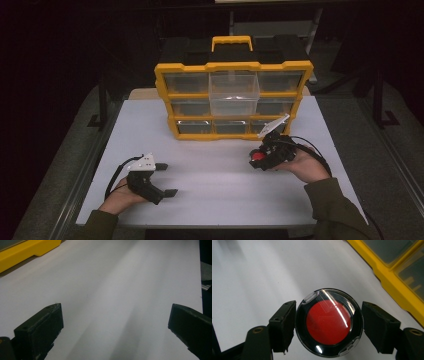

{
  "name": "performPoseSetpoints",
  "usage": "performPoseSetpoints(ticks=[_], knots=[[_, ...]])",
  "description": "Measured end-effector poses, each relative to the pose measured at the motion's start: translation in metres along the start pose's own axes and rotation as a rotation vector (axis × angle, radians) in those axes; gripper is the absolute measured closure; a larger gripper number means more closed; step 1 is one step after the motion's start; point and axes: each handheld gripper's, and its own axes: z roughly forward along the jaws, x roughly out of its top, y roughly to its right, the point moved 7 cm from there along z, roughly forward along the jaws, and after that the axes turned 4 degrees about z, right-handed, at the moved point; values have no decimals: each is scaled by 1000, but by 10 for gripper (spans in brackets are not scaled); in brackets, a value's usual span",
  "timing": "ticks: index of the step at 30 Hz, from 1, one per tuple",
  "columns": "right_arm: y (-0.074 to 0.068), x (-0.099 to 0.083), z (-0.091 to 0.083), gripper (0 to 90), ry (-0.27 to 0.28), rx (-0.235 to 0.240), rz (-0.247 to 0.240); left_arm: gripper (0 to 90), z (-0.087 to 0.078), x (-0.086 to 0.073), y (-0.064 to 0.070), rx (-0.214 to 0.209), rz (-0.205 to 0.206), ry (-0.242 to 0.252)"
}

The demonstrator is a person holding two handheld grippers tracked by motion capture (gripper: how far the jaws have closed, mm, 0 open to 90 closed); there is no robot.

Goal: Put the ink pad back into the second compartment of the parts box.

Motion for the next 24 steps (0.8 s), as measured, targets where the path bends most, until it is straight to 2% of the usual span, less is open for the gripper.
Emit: performPoseSetpoints(ticks=[11,24], knots=[[5,8,-16,289,0,-12,11,0,0,0,0,0,-2,2],[7,20,-32,290,2,-4,31,0,-1,0,0,1,-2,3]])
